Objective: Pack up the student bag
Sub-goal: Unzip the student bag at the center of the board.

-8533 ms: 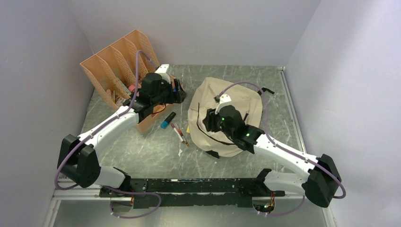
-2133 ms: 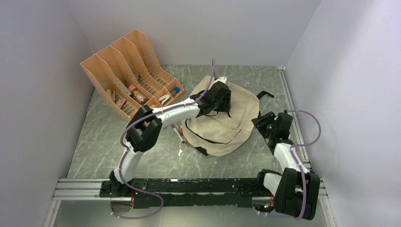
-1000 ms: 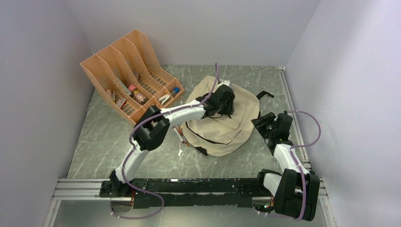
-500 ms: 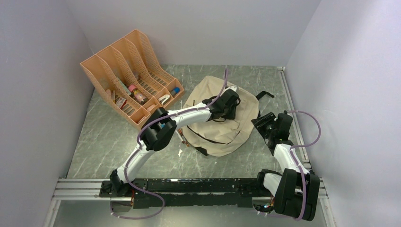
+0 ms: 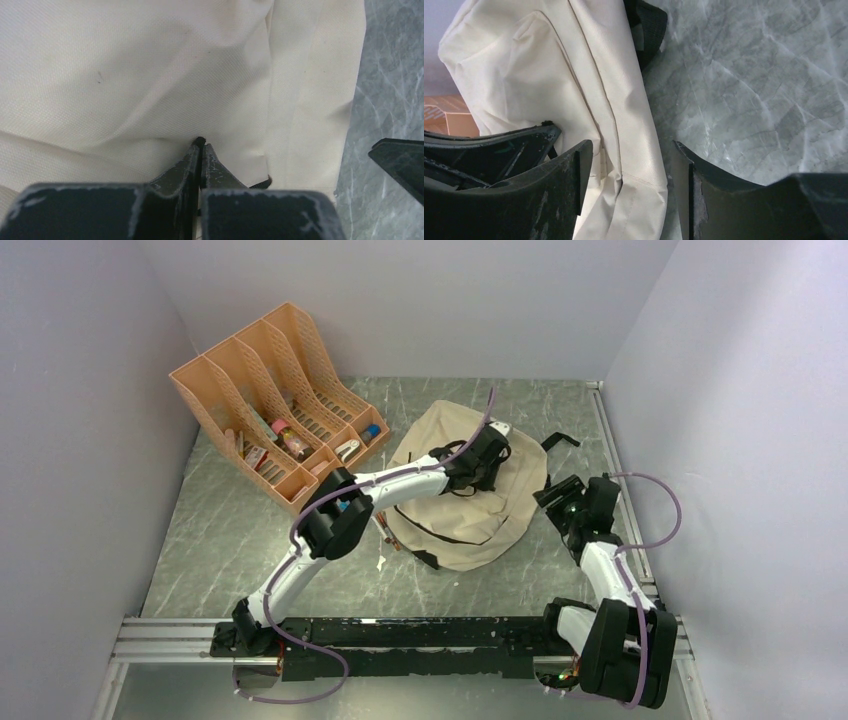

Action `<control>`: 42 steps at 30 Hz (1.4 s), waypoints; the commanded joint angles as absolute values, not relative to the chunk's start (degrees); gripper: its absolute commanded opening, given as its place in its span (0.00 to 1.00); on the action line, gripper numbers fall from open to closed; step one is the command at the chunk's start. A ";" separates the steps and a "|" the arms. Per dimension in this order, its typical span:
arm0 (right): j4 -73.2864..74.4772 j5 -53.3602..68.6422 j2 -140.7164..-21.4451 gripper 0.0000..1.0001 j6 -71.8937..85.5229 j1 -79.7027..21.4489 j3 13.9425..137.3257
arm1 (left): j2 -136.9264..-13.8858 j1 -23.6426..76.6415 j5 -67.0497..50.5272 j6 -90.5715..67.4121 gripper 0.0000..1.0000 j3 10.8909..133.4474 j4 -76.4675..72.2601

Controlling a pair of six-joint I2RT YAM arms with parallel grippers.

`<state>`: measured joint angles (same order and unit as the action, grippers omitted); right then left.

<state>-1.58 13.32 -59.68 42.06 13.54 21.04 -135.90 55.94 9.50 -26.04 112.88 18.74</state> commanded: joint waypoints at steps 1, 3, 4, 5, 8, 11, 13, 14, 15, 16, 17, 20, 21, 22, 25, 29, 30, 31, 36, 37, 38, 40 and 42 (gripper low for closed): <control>3.94 10.02 -58.50 0.63 40.77 13.71 25.45 | -132.86 55.46 11.59 -20.16 0.05 114.85 18.15; 6.10 9.01 -58.79 0.64 41.01 13.62 27.16 | -131.64 55.33 11.99 -19.28 0.05 114.79 17.62; 7.44 7.97 -58.80 0.64 41.07 13.52 28.14 | -131.17 55.24 12.16 -18.99 0.05 114.69 17.51; 8.83 6.56 -58.68 0.65 41.19 13.47 29.29 | -130.80 55.14 12.02 -18.87 0.05 114.56 17.49; 11.22 3.80 -58.45 0.66 41.10 13.08 32.30 | -129.84 54.53 11.48 -19.09 0.05 113.55 17.07; 8.93 9.29 -59.15 0.66 42.56 11.82 33.15 | -128.47 54.00 10.99 -19.87 0.05 111.63 15.88; 6.62 13.24 -59.68 0.64 45.05 10.15 32.53 | -127.84 53.79 10.90 -20.25 0.05 110.89 15.34; 5.84 14.66 -59.94 0.64 46.37 9.20 32.29 | -127.59 53.73 10.90 -20.30 0.05 110.84 15.30; 5.46 15.29 -60.08 0.63 47.48 8.47 32.24 | -127.22 53.68 10.98 -20.37 0.05 110.71 15.25; 5.03 15.81 -60.11 0.63 48.59 7.90 32.02 | -127.00 53.62 11.05 -20.32 0.05 110.66 15.17; 4.19 16.55 -60.09 0.62 49.87 7.61 31.74 | -126.67 53.68 11.07 -20.35 0.05 110.47 15.01; 2.45 17.90 -60.93 0.62 53.48 7.13 30.36 | -125.92 53.69 10.90 -20.56 0.05 109.58 14.12; 1.53 18.00 -61.44 0.62 54.72 6.86 29.70 | -125.76 53.70 10.82 -20.64 0.05 109.40 14.03; 0.48 18.50 -62.07 0.62 56.06 6.78 28.88 | -125.70 53.62 10.74 -20.70 0.05 109.28 13.98; -2.69 20.52 -64.76 0.65 58.63 6.39 27.50 | -125.48 53.65 10.85 -20.82 0.05 108.89 14.06; -6.17 23.76 -69.15 0.68 59.19 5.28 27.51 | -125.07 53.69 10.82 -20.90 0.05 108.24 13.80; -6.84 24.72 -70.31 0.68 59.39 4.93 27.55 | -125.19 53.65 10.75 -20.90 0.05 108.33 13.82; -7.69 25.51 -71.18 0.68 59.59 4.62 27.55 | -125.30 53.63 10.66 -20.92 0.05 108.51 13.94; -10.45 27.02 -72.89 0.67 60.13 3.12 26.88 | -125.60 53.65 10.45 -20.92 0.05 108.78 14.06; -10.50 27.12 -73.05 0.67 60.12 3.00 26.85 | -125.52 53.64 10.46 -20.84 0.05 108.72 14.14; -10.54 27.22 -73.24 0.66 60.01 2.89 26.89 | -125.51 53.69 10.46 -20.83 0.05 108.72 14.11; -10.68 27.66 -73.58 0.64 59.88 2.67 26.82 | -125.51 53.68 10.51 -20.83 0.05 108.64 14.15; -10.88 27.81 -74.04 0.61 59.54 2.43 26.81 | -125.51 53.66 10.42 -20.87 0.05 108.71 14.11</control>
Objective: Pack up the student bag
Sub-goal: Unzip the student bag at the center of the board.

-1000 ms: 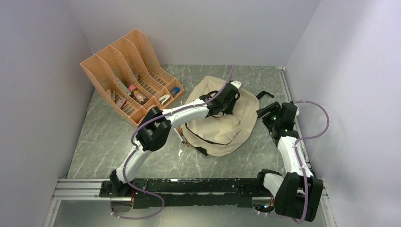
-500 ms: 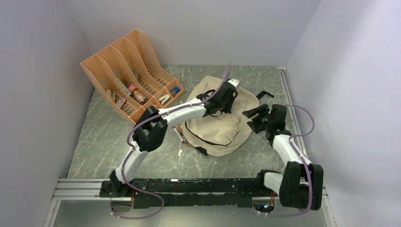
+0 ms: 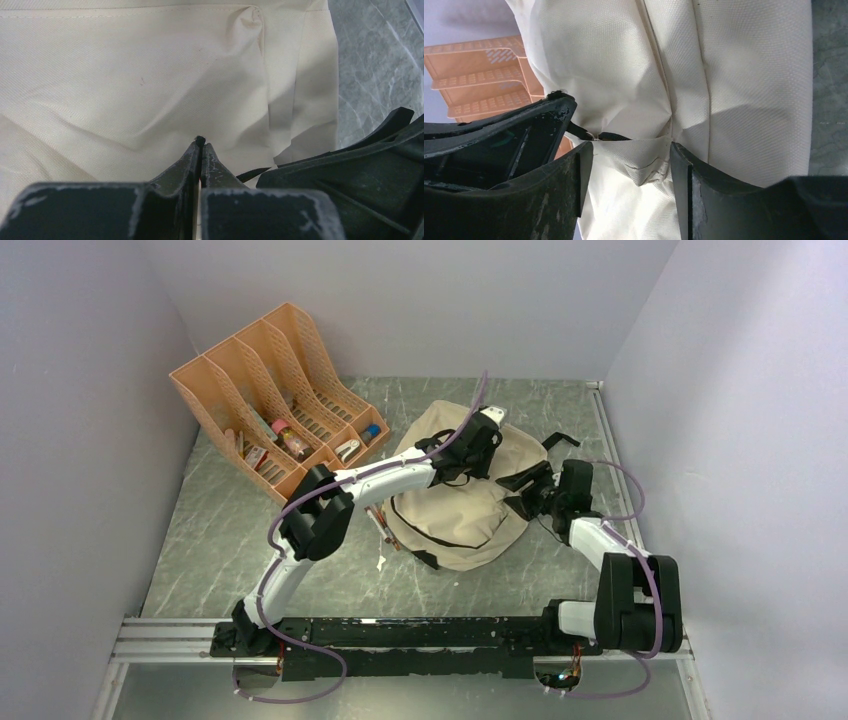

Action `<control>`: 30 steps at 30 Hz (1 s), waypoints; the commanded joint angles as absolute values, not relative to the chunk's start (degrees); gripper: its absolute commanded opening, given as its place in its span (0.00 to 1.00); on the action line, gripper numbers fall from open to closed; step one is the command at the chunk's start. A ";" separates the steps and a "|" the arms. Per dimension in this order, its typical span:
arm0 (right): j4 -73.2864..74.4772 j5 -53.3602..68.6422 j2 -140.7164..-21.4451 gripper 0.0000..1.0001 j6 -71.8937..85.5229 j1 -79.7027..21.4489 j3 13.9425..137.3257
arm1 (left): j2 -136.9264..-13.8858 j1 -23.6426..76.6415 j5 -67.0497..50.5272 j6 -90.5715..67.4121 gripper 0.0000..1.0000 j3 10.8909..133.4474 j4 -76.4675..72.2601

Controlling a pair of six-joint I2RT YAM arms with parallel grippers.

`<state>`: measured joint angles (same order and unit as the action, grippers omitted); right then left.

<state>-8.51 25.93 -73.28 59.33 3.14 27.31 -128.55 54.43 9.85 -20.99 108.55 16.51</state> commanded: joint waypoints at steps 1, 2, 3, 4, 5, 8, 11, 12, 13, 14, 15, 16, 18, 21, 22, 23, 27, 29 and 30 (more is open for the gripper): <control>-10.82 27.70 -74.32 0.58 59.39 2.30 26.81 | -125.58 53.63 10.38 -20.91 0.05 108.79 14.14; -10.92 27.78 -74.61 0.55 59.40 2.30 26.69 | -125.64 53.65 10.37 -20.92 0.05 108.81 14.19; -11.25 27.84 -74.90 0.52 59.52 2.28 26.48 | -125.68 53.64 10.37 -20.96 0.05 108.80 14.17; -11.59 27.88 -75.11 0.48 59.65 2.21 26.34 | -125.68 53.63 10.37 -21.00 0.05 108.81 14.23; -11.78 27.87 -75.24 0.44 59.66 2.21 26.29 | -125.73 53.63 10.37 -21.01 0.05 108.85 14.24; -11.46 27.65 -75.25 0.31 59.25 2.23 26.44 | -125.73 53.65 10.52 -20.92 0.05 108.79 14.46; -11.09 27.16 -74.64 0.19 58.74 2.25 26.37 | -125.85 53.49 10.74 -20.92 0.05 108.85 14.71; -10.97 26.90 -74.42 0.15 58.53 2.20 26.37 | -125.93 53.35 10.72 -21.04 0.05 108.89 14.95; -10.80 26.62 -74.24 0.10 58.27 2.24 26.31 | -125.95 53.18 10.65 -21.08 0.05 108.90 15.14; -10.59 26.44 -74.23 0.04 58.15 2.22 26.24 | -125.88 52.99 10.60 -21.09 0.05 108.83 15.34; -10.60 26.17 -74.11 0.00 58.10 2.22 26.07 | -125.68 52.74 10.67 -21.09 0.05 108.62 15.50; -10.70 26.00 -74.09 0.00 58.17 2.24 25.90 | -125.33 52.60 10.76 -21.02 0.05 108.37 15.47; -10.68 25.53 -74.03 0.00 58.19 2.22 25.63 | -124.68 52.06 11.13 -20.85 0.05 107.67 15.70; -9.82 24.17 -73.73 0.00 57.52 2.24 25.79 | -123.48 51.16 12.16 -20.39 0.05 106.88 16.27; -9.43 23.73 -73.48 0.00 57.30 2.25 25.83 | -123.08 50.75 12.77 -20.12 0.05 106.55 16.48; -9.14 23.26 -73.21 0.00 57.04 2.20 25.84 | -122.60 50.14 13.33 -19.70 0.05 106.20 16.64; -8.34 22.04 -72.35 0.00 56.38 2.25 25.75 | -120.95 48.16 15.85 -18.34 0.05 104.54 17.13; -8.13 21.82 -72.33 0.00 56.17 2.20 25.69 | -120.12 47.08 17.35 -17.35 0.05 103.66 17.18; -8.09 21.68 -72.29 0.00 56.05 2.24 25.67 | -119.76 46.46 17.77 -16.98 0.05 103.24 17.14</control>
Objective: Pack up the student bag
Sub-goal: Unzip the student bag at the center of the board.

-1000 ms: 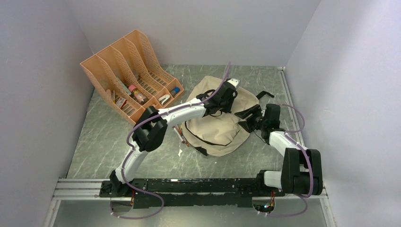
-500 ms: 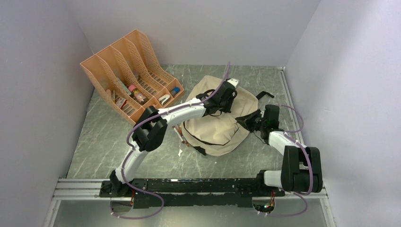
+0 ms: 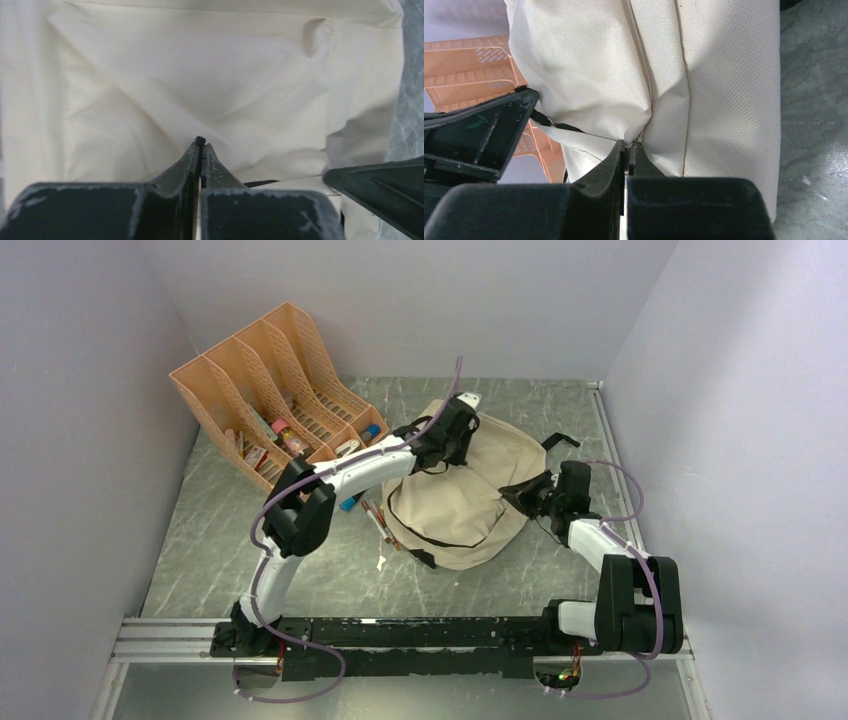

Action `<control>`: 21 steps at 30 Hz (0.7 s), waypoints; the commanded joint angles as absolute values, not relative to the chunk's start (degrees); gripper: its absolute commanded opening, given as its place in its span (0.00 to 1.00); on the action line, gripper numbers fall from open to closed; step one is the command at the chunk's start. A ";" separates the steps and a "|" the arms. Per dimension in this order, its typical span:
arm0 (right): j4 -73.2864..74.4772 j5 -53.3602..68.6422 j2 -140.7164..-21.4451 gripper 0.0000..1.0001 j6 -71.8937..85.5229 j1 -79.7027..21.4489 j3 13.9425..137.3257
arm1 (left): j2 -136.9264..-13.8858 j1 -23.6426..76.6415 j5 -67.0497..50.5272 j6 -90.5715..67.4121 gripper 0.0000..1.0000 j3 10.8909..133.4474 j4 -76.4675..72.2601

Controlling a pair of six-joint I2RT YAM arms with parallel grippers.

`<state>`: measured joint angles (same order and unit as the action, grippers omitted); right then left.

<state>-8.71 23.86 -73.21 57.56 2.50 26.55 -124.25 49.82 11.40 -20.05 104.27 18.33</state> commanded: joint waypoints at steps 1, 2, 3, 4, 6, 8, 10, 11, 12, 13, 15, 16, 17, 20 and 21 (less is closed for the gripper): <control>-8.01 21.58 -72.26 0.00 55.95 2.28 25.60 | -119.43 45.80 18.02 -16.73 0.05 102.93 17.21; -8.00 21.50 -72.27 0.00 55.90 2.23 25.58 | -119.16 45.12 18.33 -16.44 0.05 102.59 17.14; -8.00 21.37 -72.30 0.00 55.83 2.20 25.58 | -118.90 44.35 18.59 -16.18 0.05 102.35 17.14; -7.95 21.36 -72.40 0.00 55.80 2.22 25.58 | -118.77 43.71 18.81 -15.91 0.05 102.23 17.26; -7.79 21.23 -72.27 0.00 55.64 2.25 25.65 | -118.74 42.17 19.34 -15.46 0.05 102.22 17.63; -7.37 20.87 -72.09 0.00 55.37 2.25 25.74 | -118.75 40.77 19.74 -14.92 0.05 102.00 17.67; -6.94 20.46 -71.78 0.00 55.21 2.26 25.83 | -118.83 39.45 20.25 -14.42 0.05 101.95 17.81; -6.78 20.20 -71.58 0.00 55.10 2.27 25.84 | -118.91 38.81 20.41 -14.23 0.05 101.89 17.97; -6.55 19.87 -71.38 0.00 54.98 2.34 25.84 | -118.91 38.12 20.59 -14.16 0.05 101.79 18.01; -6.36 19.58 -71.29 0.00 54.89 2.30 25.84 | -118.79 37.15 20.65 -14.03 0.05 101.59 17.97; -6.00 19.01 -70.96 0.00 54.84 2.35 25.80 | -118.66 35.72 20.45 -14.00 0.05 101.07 17.85; -6.05 18.91 -70.93 0.00 54.70 2.29 25.88 | -118.58 35.05 20.40 -13.92 0.05 100.89 17.84; -5.94 18.89 -70.93 0.00 54.49 2.29 25.99 | -118.54 34.54 20.23 -13.94 0.05 100.63 17.84; -5.51 18.81 -70.97 0.00 53.46 2.32 26.62 | -118.09 33.53 19.04 -13.98 0.05 99.69 17.76; -5.46 18.89 -70.93 0.00 52.91 2.30 26.89 | -117.92 33.49 18.34 -14.02 0.06 99.45 17.76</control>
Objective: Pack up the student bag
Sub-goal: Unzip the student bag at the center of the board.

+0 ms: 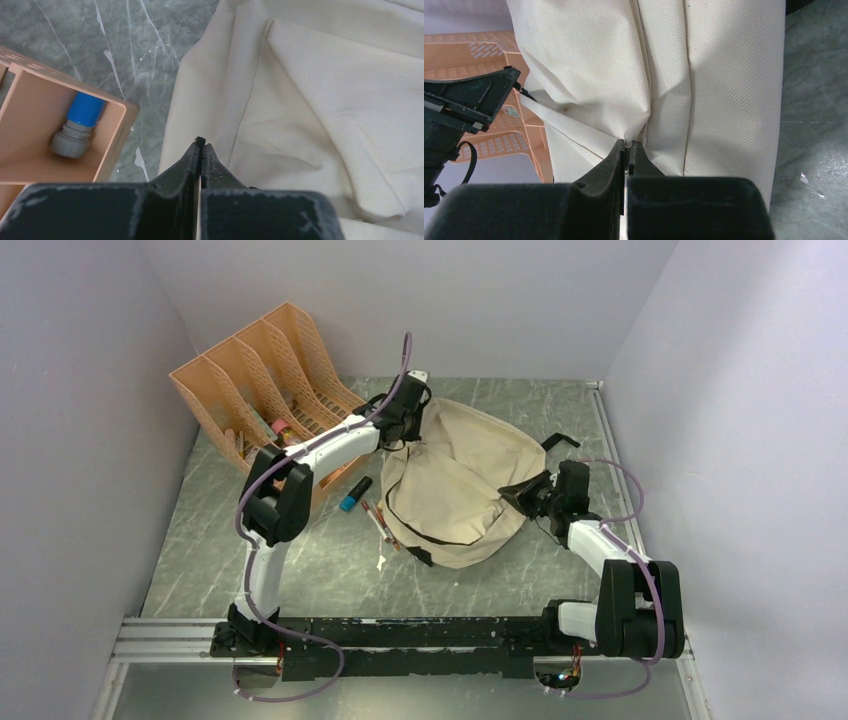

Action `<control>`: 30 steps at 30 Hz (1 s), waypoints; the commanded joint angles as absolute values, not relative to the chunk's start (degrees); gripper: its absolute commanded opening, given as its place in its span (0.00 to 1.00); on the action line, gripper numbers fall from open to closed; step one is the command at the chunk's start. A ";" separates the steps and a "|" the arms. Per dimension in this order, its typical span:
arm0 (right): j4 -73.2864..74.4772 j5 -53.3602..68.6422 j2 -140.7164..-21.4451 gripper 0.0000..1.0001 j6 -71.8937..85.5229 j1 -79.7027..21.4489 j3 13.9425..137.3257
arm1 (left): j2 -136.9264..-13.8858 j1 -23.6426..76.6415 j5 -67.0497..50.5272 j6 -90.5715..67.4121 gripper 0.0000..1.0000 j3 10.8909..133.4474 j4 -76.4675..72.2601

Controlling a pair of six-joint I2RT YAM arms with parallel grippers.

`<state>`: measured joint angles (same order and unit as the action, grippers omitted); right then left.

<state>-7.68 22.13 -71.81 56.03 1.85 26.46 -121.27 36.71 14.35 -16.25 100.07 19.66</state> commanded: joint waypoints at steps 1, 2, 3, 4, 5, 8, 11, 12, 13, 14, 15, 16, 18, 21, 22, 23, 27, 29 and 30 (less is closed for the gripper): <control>-5.34 19.08 -70.93 0.00 52.43 2.30 27.19 | -117.83 33.49 17.77 -14.13 0.09 99.27 17.77; -5.03 19.10 -70.81 0.00 52.01 2.29 27.54 | -117.66 33.49 16.90 -14.29 0.12 99.00 17.61; -4.68 19.05 -70.58 0.02 51.62 2.25 27.96 | -117.42 33.49 16.10 -14.49 0.16 98.59 17.48; -4.33 19.07 -70.12 0.09 51.08 2.33 28.29 | -117.08 33.49 15.33 -15.05 0.27 97.98 17.36; -3.74 19.03 -69.82 0.16 50.47 2.21 28.75 | -116.62 33.49 15.08 -15.56 0.34 97.58 17.19; -1.13 17.45 -67.60 0.32 48.55 2.25 30.45 | -114.64 33.49 13.53 -17.33 0.50 95.09 16.53; 2.42 14.42 -64.80 0.39 46.59 2.20 32.31 | -111.22 33.49 12.43 -18.52 0.55 92.38 15.65; 3.77 13.27 -64.05 0.41 45.91 2.20 33.28 | -110.06 33.49 12.25 -19.10 0.56 91.41 15.38; 5.09 12.06 -63.43 0.42 44.97 2.15 34.16 | -108.71 33.49 11.80 -19.57 0.56 90.37 15.07; 6.27 10.67 -62.97 0.43 44.11 1.93 35.15 | -107.21 33.49 11.13 -20.12 0.56 88.96 14.53; 7.39 9.39 -62.73 0.44 43.01 1.66 36.27 | -105.75 33.49 10.44 -20.61 0.55 87.43 13.69; 8.74 8.07 -62.85 0.45 41.11 1.09 37.36 | -104.23 33.42 9.74 -21.06 0.55 85.98 13.09; 10.74 5.01 -63.67 0.46 38.14 -1.29 40.15 | -101.40 33.48 8.84 -21.81 0.55 83.11 12.23; 12.92 0.67 -66.83 0.51 34.48 -6.17 45.11 | -97.74 33.46 7.43 -22.27 0.56 79.22 11.74; 13.18 -0.50 -68.14 0.52 33.59 -7.89 46.35 | -96.82 33.48 7.20 -22.10 0.56 78.01 11.65; 13.10 -1.96 -69.55 0.53 32.73 -9.70 47.60 | -95.84 33.44 7.22 -21.90 0.56 76.91 11.57; 12.83 -5.22 -75.82 0.55 27.98 -15.17 53.11 | -92.95 33.49 7.23 -20.41 0.56 72.52 10.61; 13.11 -5.53 -80.55 0.55 25.24 -16.08 55.90 | -92.03 33.48 7.06 -19.80 0.55 71.34 10.79; 13.70 -4.78 -82.68 0.55 24.20 -16.16 57.63 | -91.68 33.49 6.91 -19.90 0.55 71.06 10.82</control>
<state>11.70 -1.41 -76.31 31.20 -14.72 52.71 -93.71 33.26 8.62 -20.91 72.90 12.67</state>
